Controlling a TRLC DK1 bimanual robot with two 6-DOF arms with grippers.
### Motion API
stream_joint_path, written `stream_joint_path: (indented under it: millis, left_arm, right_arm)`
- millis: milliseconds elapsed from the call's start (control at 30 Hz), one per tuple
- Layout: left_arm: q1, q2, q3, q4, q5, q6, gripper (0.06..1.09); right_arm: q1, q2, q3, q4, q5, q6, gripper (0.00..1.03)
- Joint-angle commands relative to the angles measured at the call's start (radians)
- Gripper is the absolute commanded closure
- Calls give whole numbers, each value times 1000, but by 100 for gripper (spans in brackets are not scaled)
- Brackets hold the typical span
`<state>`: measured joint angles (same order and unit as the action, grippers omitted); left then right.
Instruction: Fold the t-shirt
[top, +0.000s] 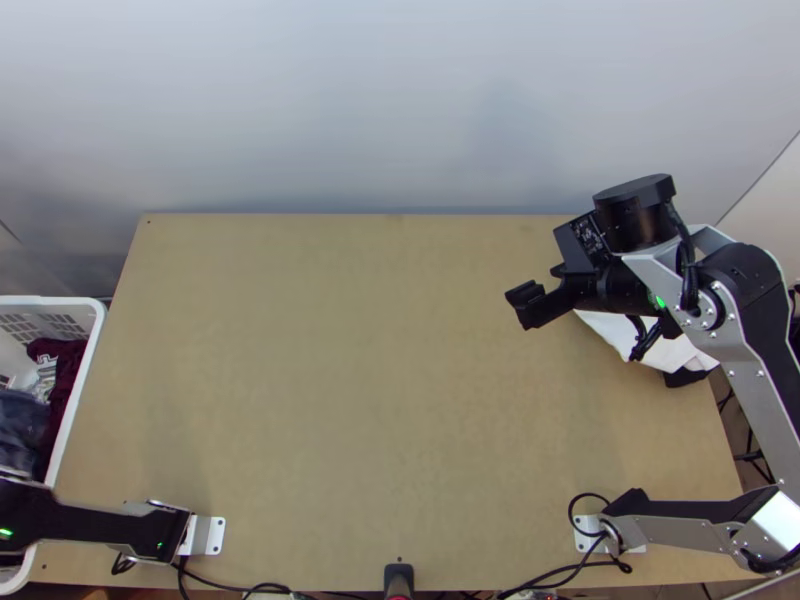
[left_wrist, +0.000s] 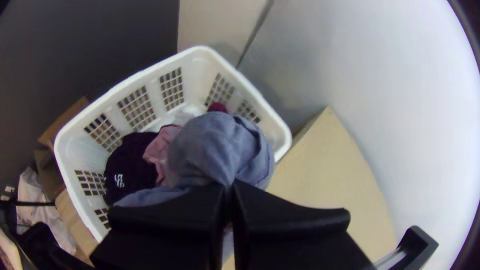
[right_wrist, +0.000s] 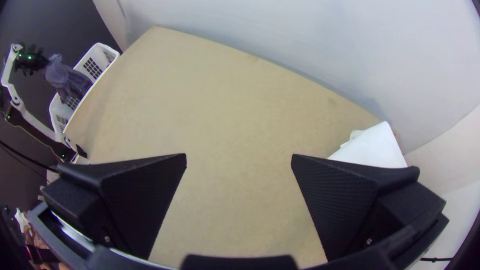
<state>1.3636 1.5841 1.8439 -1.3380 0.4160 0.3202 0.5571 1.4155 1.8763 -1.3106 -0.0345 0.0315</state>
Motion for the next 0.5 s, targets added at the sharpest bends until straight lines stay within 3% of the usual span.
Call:
stream_joint_path:
  millis: [0, 200, 433, 467]
  left_arm:
    - [-176, -273, 49, -59, 46, -33, 105]
    - [-612, -509, -252, -67, 44, -152, 105]
    - [-1330, -589, -497, 13, 41, -544, 105]
    - [-1384, -581, -506, 33, 43, -553, 105]
  right_arm:
    - [-11, -24, -19, 1, -4, 4, 5]
    - [-83, -112, -101, -4, -4, 8, 5]
    - [-281, -290, -266, -27, -18, 18, 6]
    - [-307, -314, -290, -38, -22, 18, 6]
